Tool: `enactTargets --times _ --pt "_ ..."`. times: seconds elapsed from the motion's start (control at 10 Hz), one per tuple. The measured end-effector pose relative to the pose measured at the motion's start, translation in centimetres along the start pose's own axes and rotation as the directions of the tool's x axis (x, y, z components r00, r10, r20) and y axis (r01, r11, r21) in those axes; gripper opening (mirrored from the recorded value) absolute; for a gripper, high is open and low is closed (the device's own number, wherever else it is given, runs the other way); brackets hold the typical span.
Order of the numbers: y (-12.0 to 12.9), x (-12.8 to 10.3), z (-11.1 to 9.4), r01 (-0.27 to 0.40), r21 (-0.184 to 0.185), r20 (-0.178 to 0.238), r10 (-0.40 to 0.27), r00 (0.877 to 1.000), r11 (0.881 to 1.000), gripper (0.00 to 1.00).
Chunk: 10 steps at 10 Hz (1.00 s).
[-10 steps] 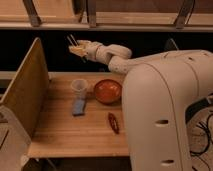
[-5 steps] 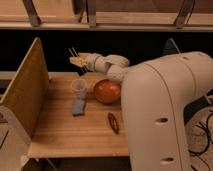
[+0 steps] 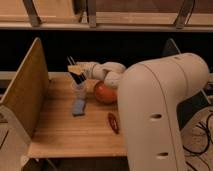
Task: Place the eraser in the ceramic cup
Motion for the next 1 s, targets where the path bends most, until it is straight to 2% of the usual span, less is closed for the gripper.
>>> enactTargets --times 0.6,0.8,1.0 --pt "0.3 0.2 0.4 0.011 -0.016 0.006 -0.011 1.000 1.000 0.00" --pt "0.3 0.6 0.6 0.018 -0.043 0.035 -0.016 0.999 0.999 0.00" --pt "0.6 1.4 1.3 0.021 -0.070 0.045 -0.018 0.999 0.997 0.00"
